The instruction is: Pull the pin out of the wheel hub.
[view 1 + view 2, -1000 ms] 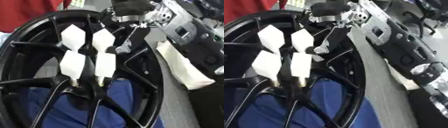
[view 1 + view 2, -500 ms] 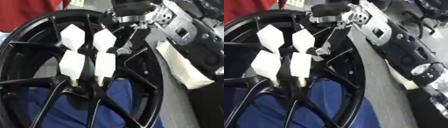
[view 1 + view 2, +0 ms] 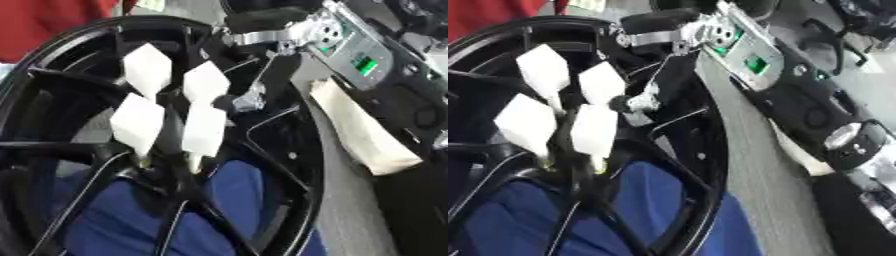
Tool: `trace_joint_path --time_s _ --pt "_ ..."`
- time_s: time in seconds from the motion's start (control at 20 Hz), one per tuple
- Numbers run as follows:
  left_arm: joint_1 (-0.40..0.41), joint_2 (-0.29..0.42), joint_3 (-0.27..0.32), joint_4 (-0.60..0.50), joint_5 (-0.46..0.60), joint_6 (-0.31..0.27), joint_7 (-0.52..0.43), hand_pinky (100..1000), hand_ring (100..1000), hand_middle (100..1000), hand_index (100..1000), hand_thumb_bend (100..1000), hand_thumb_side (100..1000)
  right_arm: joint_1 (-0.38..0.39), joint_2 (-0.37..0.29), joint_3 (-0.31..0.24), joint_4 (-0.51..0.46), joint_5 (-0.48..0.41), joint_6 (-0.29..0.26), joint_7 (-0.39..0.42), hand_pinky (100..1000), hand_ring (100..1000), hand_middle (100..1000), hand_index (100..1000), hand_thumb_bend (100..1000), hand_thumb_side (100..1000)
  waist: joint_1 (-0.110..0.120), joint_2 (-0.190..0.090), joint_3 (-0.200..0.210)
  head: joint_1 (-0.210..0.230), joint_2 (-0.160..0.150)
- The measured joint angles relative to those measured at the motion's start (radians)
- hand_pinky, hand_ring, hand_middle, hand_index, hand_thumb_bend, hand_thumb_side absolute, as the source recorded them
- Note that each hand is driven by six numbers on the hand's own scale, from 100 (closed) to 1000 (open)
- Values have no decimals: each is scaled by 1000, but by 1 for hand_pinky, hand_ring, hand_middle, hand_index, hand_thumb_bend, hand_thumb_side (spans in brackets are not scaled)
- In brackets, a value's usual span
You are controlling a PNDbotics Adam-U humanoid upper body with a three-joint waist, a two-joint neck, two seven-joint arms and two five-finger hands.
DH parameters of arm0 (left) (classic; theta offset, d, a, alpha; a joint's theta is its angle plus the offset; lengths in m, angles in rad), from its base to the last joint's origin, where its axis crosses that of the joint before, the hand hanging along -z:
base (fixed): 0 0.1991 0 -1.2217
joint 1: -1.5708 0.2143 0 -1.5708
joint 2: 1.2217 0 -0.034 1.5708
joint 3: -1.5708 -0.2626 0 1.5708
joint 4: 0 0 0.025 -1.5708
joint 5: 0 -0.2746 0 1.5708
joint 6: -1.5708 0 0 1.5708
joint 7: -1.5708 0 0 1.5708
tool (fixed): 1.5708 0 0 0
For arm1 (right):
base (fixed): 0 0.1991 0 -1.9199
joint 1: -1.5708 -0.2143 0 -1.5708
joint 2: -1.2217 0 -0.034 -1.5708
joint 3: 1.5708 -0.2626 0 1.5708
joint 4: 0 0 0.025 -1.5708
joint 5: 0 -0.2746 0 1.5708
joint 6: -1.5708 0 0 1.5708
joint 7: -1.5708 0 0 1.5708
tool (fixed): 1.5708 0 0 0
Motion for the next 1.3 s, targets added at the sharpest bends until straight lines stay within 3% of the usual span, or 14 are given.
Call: trace_joint_path --time_s 0.65,1.1,1.3 --pt "13 0 6 0 0 0 0 643 630 595 717 100 644 -18 -18 -45 -40 -110 58 58 894 622 346 499 100 294 9 -28 -12 25 18" --pt "26 -1 10 3 5 -1 1 643 630 594 716 100 635 -34 -54 -115 -72 -225 99 99 895 615 339 498 100 224 23 -54 -31 27 33" --pt "43 -1 19 6 7 -3 8 643 630 594 716 100 630 17 -123 -185 -98 -318 113 112 895 615 337 500 100 186 32 -75 -53 47 45"
